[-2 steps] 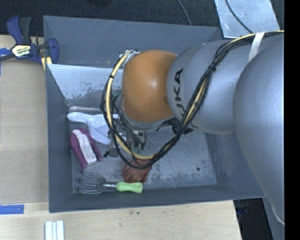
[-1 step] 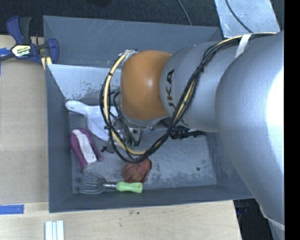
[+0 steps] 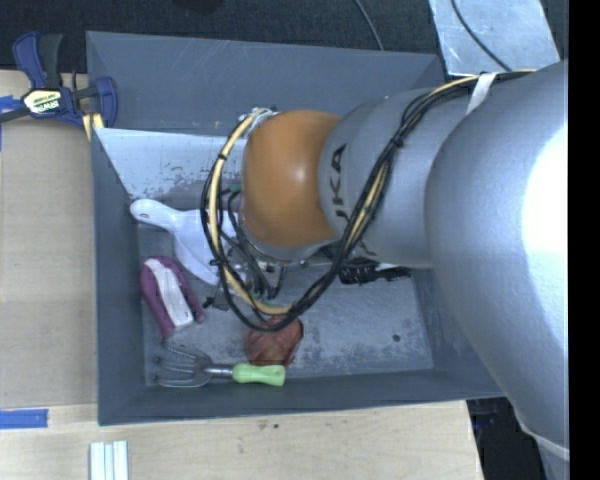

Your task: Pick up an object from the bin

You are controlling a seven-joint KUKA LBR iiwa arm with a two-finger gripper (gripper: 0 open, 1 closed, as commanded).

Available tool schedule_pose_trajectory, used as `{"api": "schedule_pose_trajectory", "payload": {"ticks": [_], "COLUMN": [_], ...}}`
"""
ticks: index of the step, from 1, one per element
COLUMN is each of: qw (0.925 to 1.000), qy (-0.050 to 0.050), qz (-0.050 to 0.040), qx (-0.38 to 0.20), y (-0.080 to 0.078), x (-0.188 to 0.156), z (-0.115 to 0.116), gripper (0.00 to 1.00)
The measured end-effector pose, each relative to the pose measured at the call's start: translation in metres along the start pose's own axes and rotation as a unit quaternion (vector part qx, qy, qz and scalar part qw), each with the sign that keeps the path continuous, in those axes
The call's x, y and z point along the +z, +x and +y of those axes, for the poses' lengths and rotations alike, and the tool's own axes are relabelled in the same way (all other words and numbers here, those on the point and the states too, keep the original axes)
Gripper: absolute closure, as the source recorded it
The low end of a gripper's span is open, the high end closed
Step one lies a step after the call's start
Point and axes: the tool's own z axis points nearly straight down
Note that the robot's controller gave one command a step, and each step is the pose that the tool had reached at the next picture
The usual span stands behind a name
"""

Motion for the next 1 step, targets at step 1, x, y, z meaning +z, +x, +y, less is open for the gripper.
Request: {"api": "schedule_pose_trajectory", "payload": {"ticks": [1], "qw": [0.9968], "qy": [0.001], "qz": [-0.0008], "qx": [0.08], "y": [0.0374], "x": [0.0726], "z": [-0.005], "gripper": [1.0]}}
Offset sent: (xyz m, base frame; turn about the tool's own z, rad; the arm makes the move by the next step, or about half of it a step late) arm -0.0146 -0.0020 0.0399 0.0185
